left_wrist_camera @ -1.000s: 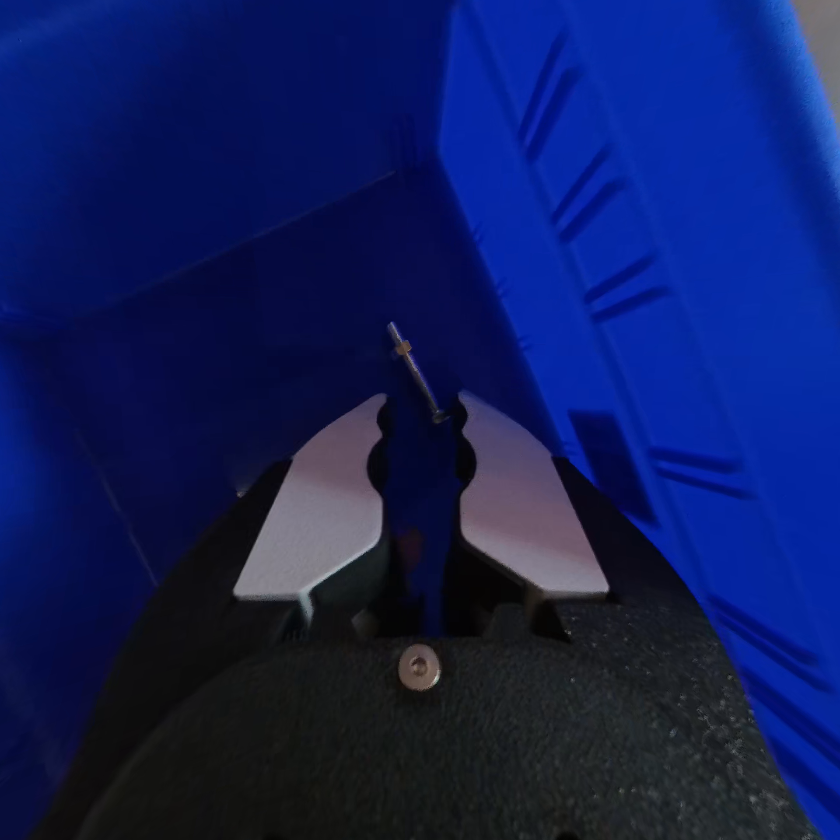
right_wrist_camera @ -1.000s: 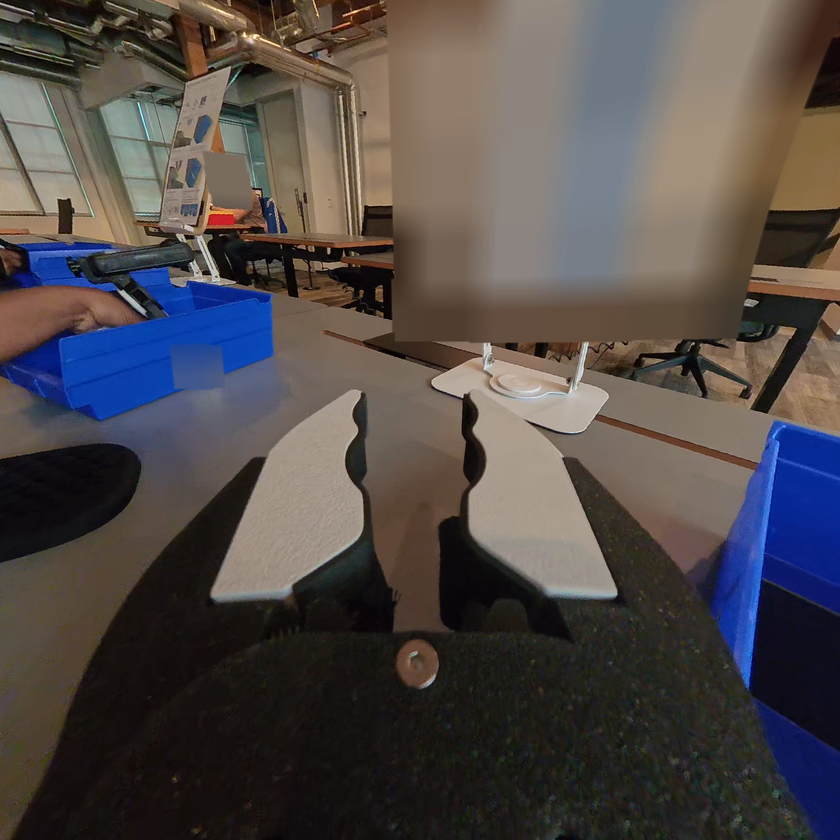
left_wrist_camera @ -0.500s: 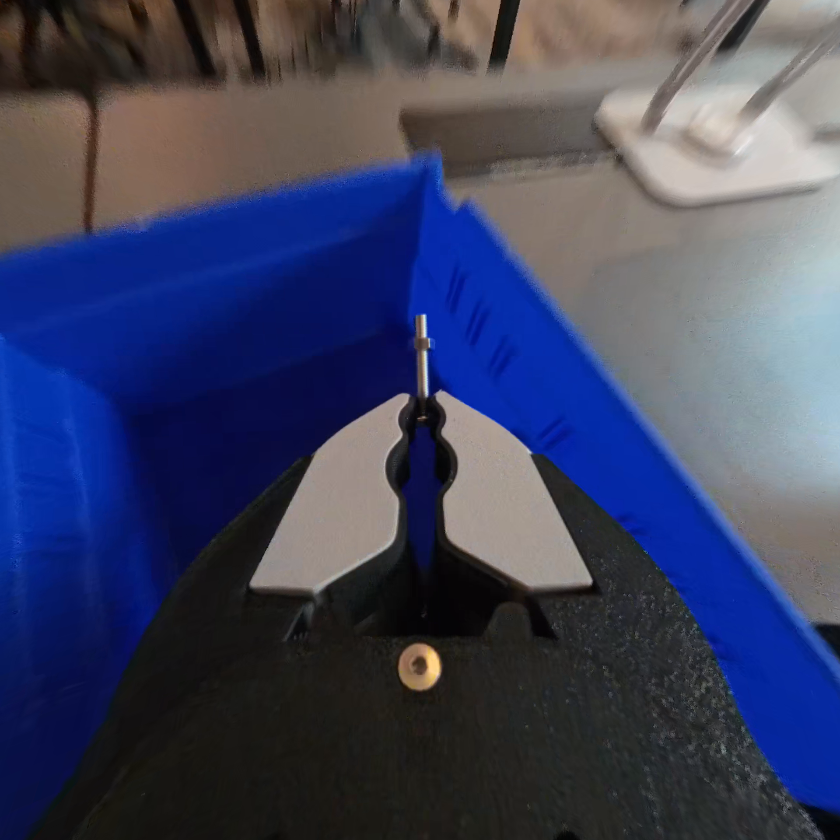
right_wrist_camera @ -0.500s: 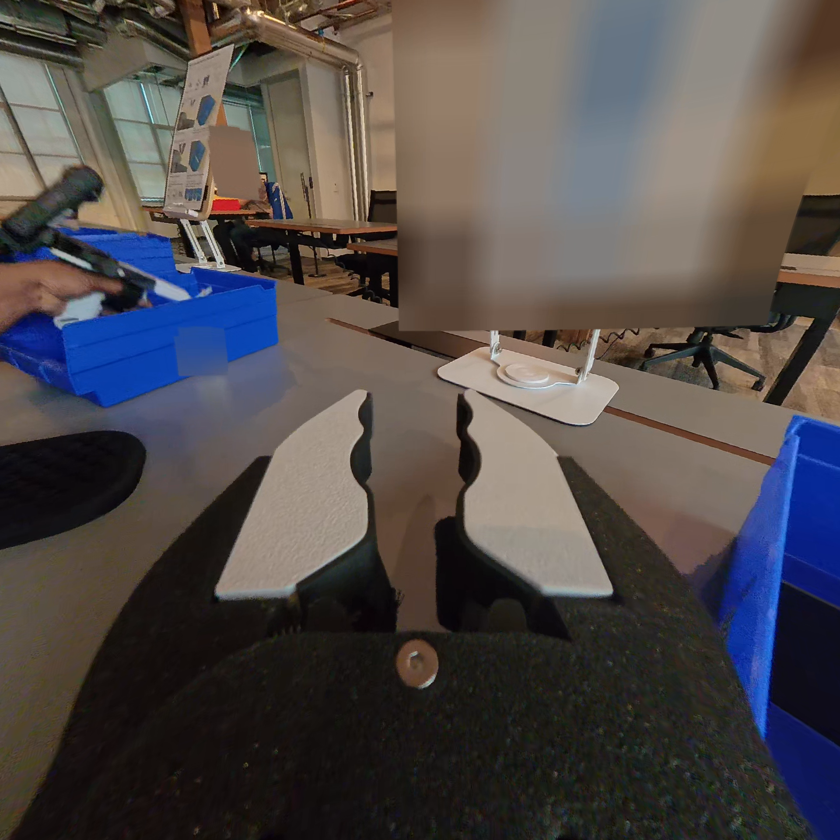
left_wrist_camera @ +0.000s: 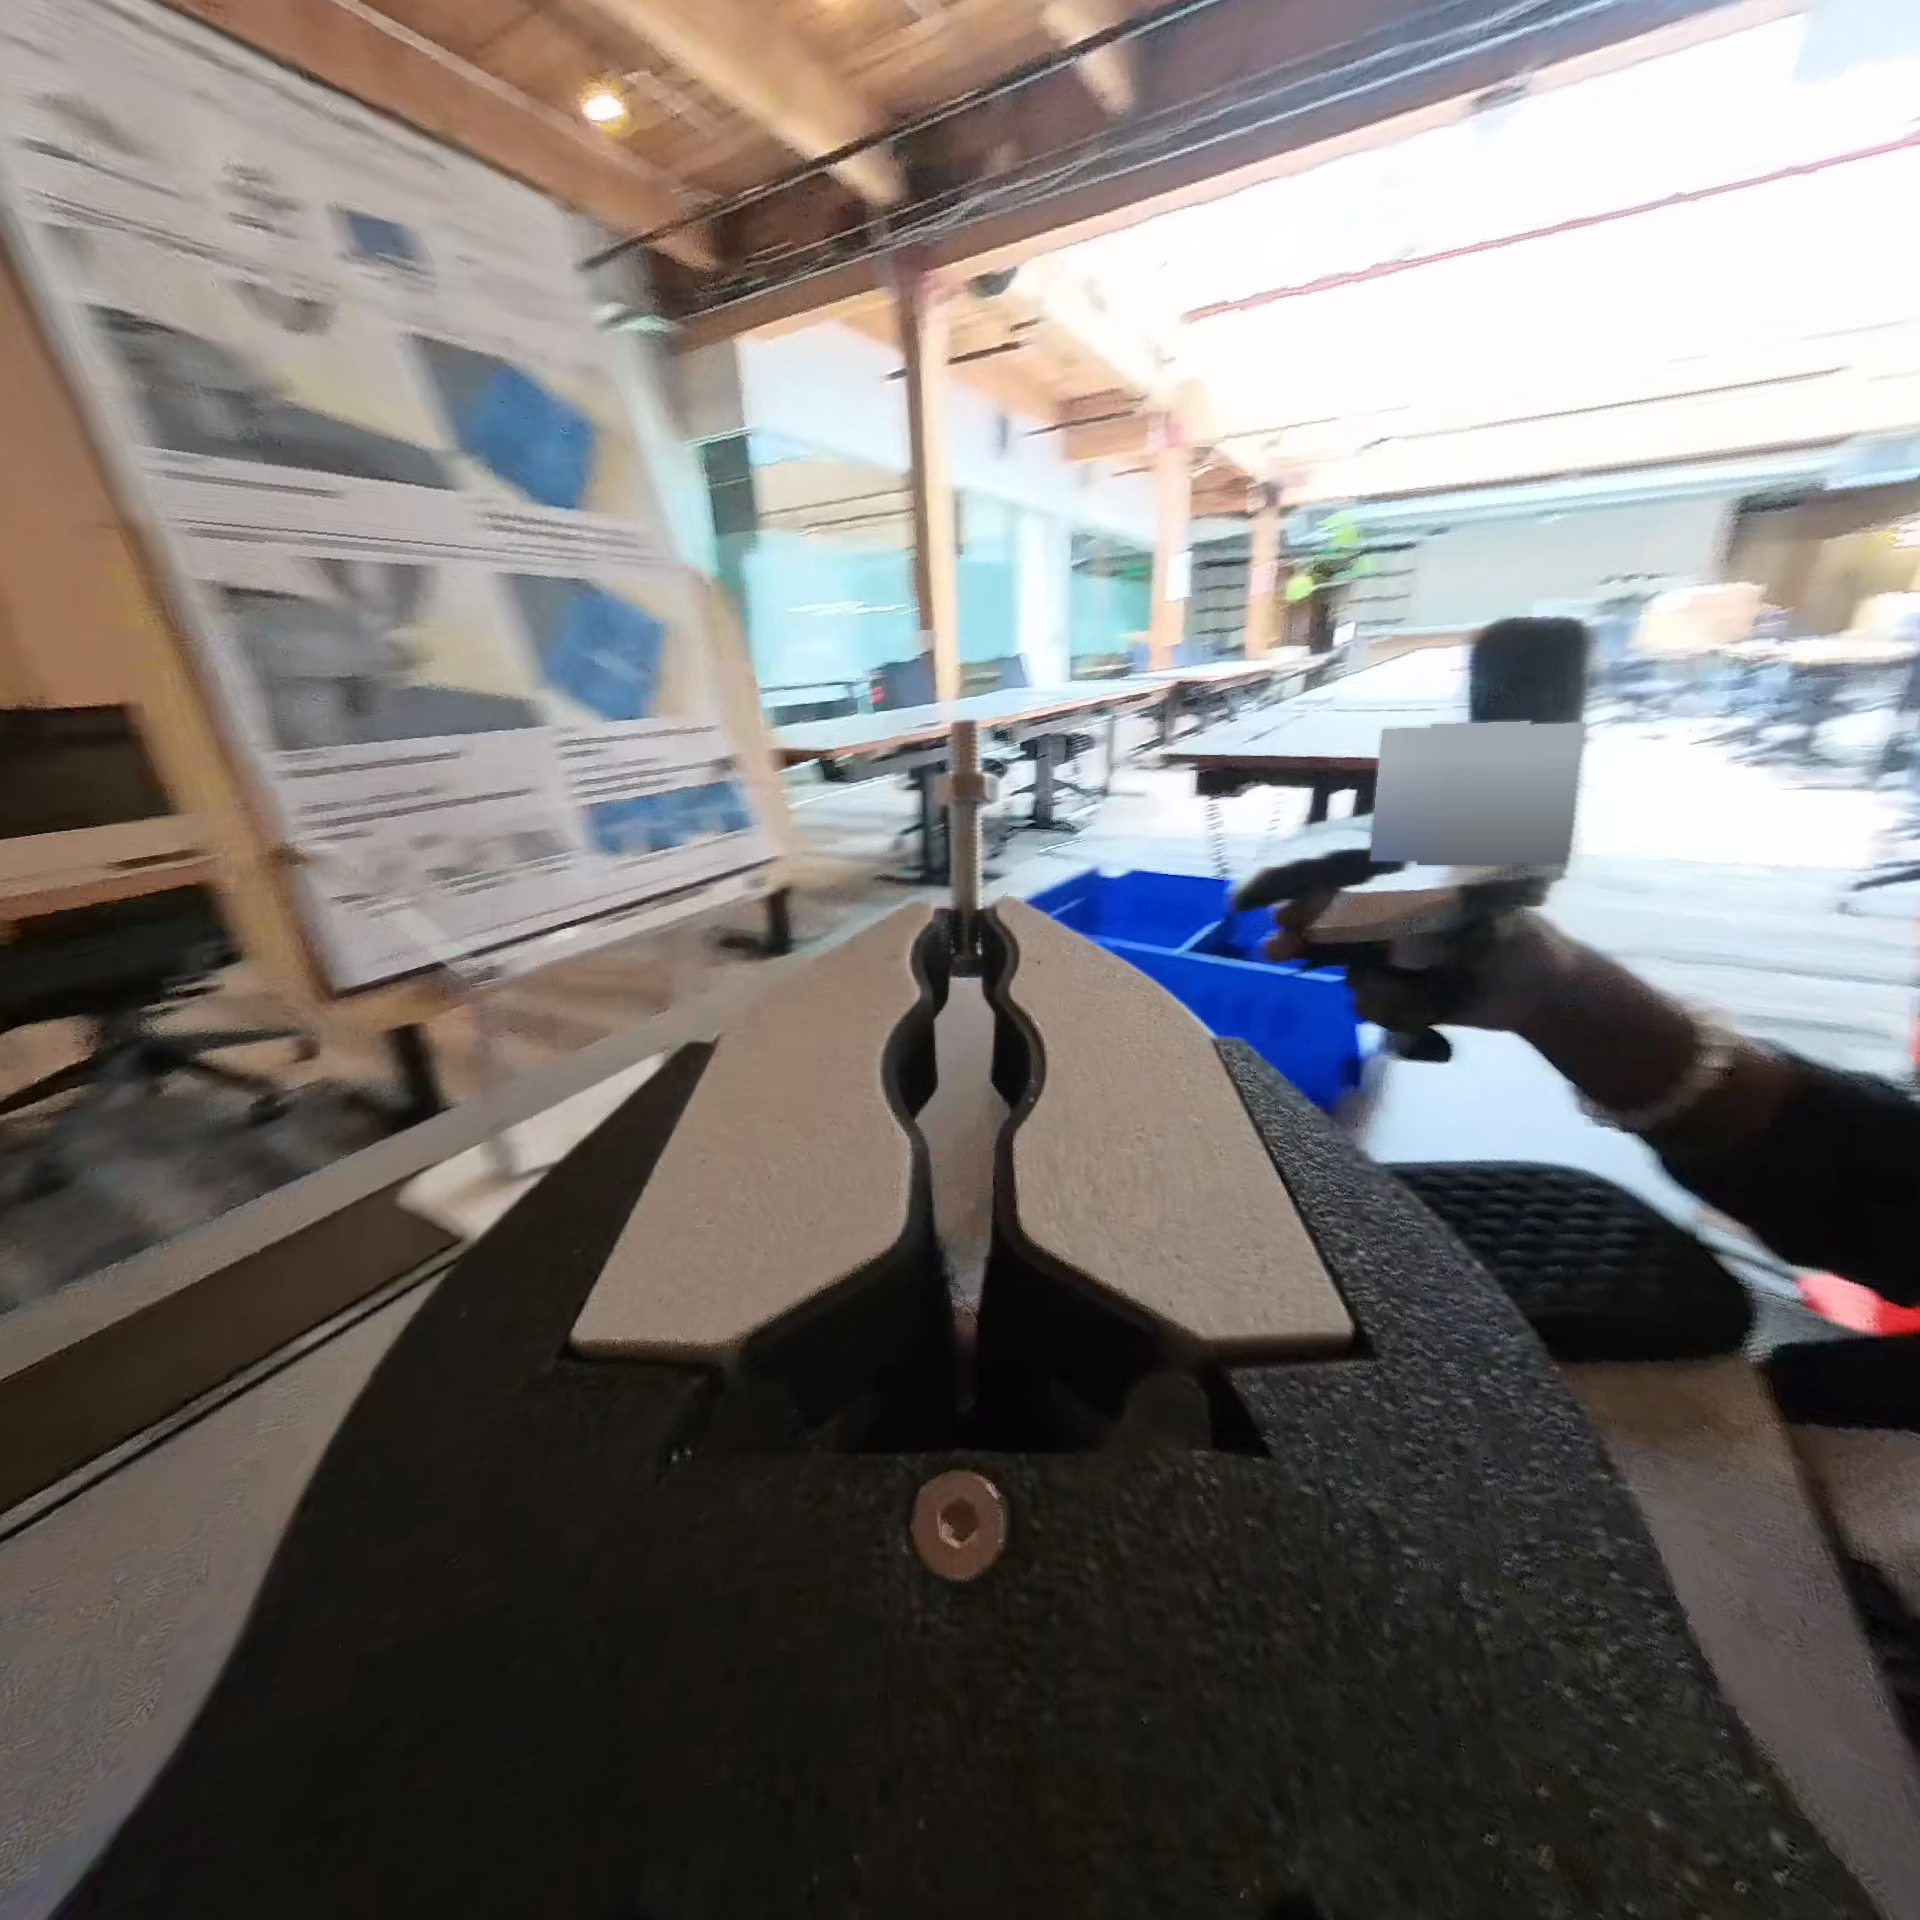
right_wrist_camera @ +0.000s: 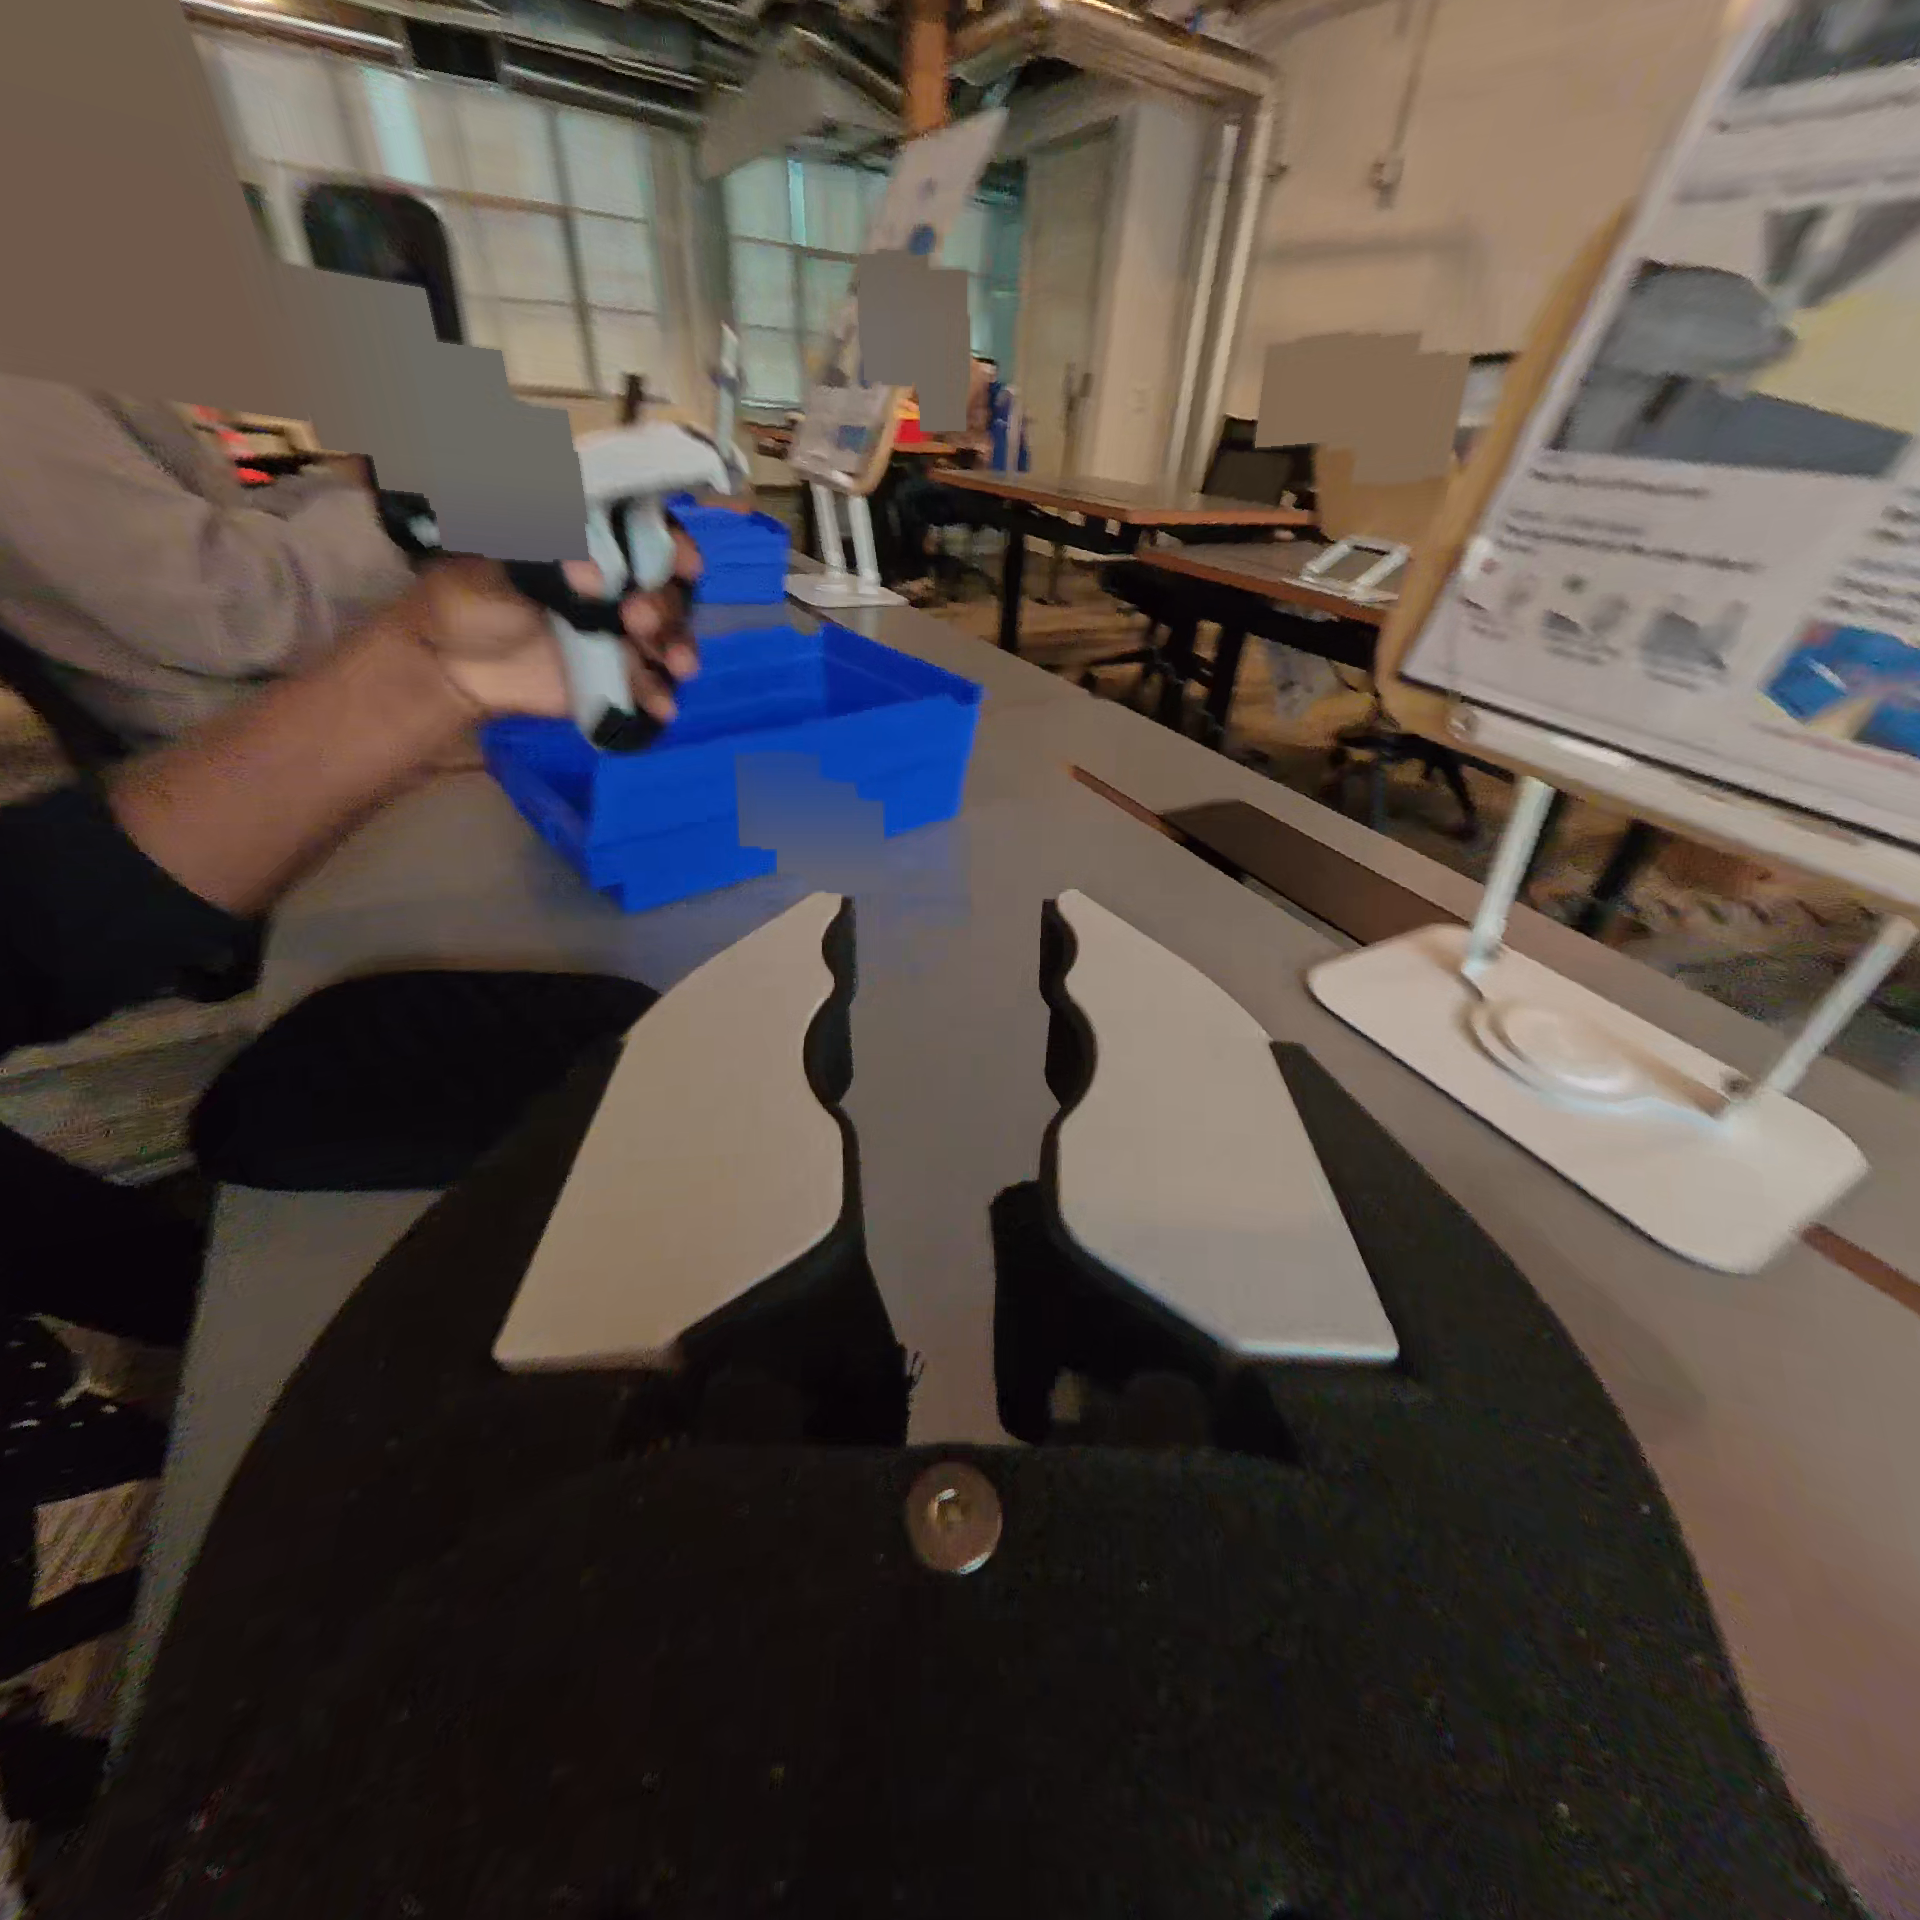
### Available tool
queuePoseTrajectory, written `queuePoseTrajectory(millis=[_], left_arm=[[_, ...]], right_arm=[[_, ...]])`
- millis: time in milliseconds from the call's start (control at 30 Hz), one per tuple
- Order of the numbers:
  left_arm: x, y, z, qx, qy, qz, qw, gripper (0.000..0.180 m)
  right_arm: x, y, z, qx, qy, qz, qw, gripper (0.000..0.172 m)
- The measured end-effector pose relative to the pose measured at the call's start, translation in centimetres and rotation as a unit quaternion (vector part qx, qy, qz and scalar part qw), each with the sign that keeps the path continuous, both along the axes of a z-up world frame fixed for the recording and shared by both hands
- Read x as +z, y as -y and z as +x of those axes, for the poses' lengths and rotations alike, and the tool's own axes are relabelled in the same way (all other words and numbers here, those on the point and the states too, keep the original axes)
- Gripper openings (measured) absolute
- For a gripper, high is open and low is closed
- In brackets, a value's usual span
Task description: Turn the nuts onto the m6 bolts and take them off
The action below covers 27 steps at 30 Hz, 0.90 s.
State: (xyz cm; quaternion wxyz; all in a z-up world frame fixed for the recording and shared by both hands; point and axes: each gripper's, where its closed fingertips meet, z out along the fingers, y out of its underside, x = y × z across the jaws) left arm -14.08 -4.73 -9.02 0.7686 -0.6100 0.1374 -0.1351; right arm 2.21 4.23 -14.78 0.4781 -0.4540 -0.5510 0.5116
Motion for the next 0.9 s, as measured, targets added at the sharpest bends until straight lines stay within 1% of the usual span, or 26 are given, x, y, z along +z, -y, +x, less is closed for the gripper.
queuePoseTrajectory(millis=[67,133,233,300,433,533,600,733,833,900], left_arm=[[-0.8,-1.1,3.7,-0.054,0.021,0.016,0.998,0.004],[-1.9,-2.1,6.5,-0.095,0.046,0.026,0.994,0.004],[-4.6,-3.9,9.0,-0.126,0.063,0.010,0.990,0.005],[-6.2,-4.7,10.3,-0.144,0.069,-0.003,0.987,0.004],[-8.4,-5.5,11.7,-0.158,0.058,-0.030,0.985,0.004],[-9.0,-5.6,12.2,-0.163,0.050,-0.034,0.985,0.005],[-9.4,-5.6,12.4,-0.166,0.047,-0.040,0.984,0.005],[-10.4,-5.8,12.9,-0.168,0.034,-0.055,0.984,0.005],[-11.0,-6.0,12.9,-0.163,0.028,-0.059,0.984,0.005],[-11.5,-6.1,12.8,-0.153,0.016,-0.061,0.986,0.013]], right_arm=[[1.1,1.3,-0.9,0.033,-0.015,-0.007,0.999,0.032],[1.6,2.1,-1.8,0.055,-0.030,-0.010,0.998,0.031],[1.5,3.0,-2.8,0.076,-0.040,-0.006,0.996,0.031],[0.7,3.3,-3.3,0.080,-0.036,-0.005,0.996,0.030],[-1.0,3.3,-3.8,0.087,-0.014,-0.015,0.996,0.025],[-2.1,3.3,-4.3,0.091,0.001,-0.025,0.996,0.019],[-2.7,3.4,-4.6,0.096,0.010,-0.021,0.995,0.019],[-3.6,3.6,-4.9,0.100,0.026,-0.018,0.994,0.009],[-4.2,3.5,-4.9,0.093,0.037,-0.006,0.995,0.009],[-4.6,3.5,-5.0,0.089,0.045,0.012,0.995,0.008]])
